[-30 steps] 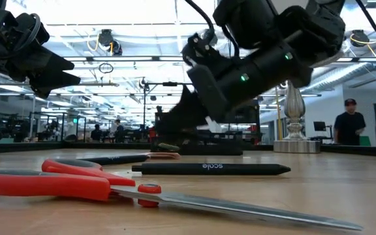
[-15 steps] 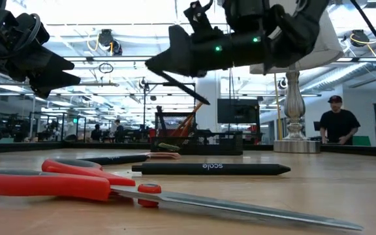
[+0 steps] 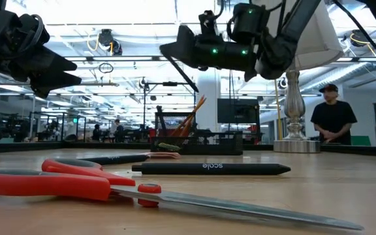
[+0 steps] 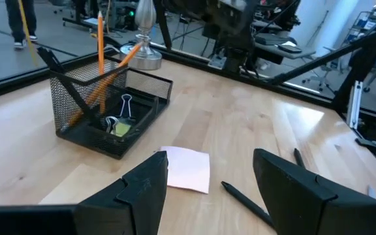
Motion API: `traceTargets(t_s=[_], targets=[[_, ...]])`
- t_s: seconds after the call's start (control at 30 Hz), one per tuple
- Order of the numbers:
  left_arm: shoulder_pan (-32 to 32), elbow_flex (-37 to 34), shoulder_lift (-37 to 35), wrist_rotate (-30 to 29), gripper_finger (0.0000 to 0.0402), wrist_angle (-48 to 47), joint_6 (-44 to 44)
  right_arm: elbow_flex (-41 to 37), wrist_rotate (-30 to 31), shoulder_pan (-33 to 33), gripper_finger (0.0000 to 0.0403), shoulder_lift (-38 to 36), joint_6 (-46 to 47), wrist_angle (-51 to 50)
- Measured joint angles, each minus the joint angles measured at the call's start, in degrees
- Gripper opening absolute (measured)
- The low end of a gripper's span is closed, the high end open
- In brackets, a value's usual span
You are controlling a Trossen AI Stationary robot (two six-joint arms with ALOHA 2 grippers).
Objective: Pick and place office supplies into organizer
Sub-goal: Put the black pen into the desk organizer
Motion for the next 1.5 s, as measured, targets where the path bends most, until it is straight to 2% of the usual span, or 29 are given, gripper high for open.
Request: traceTargets(t_s=[0.2,0.37,0.73,0.93,1.37,1.5], targets=[[0.0,0.0,0.0,-1.3,0.023,0.5,-0.1,0.8,-1.8,-3.5,0.0029,1.8,2.4,3.8],[0.0,0.0,0.0,-2.5,0.023,2.7,0.3,6.0,-3.1,-5.0,0.0027,5.6,3.3,4.3],[0.0,0.0,0.0,-1.5,0.023,4.6,0.0,15.4,-2.7,-7.7,0.0027,15.4,6.5,3.2],[0.0,0.0,0.0,-1.4,0.023,4.3,-0.8,16.0,-2.8,-8.2,0.0036,17.4,9.4,3.1],[0.0,0.0,0.0,-1.3,0.023,4.2,-2.3,16.0,-2.7,-8.2,0.0039,17.3,7.8,1.9],[0.0,0.0,0.0,-1.3,0.023,4.2,-2.3,16.0,-2.7,-8.1,0.0058,17.3,6.5,1.8]])
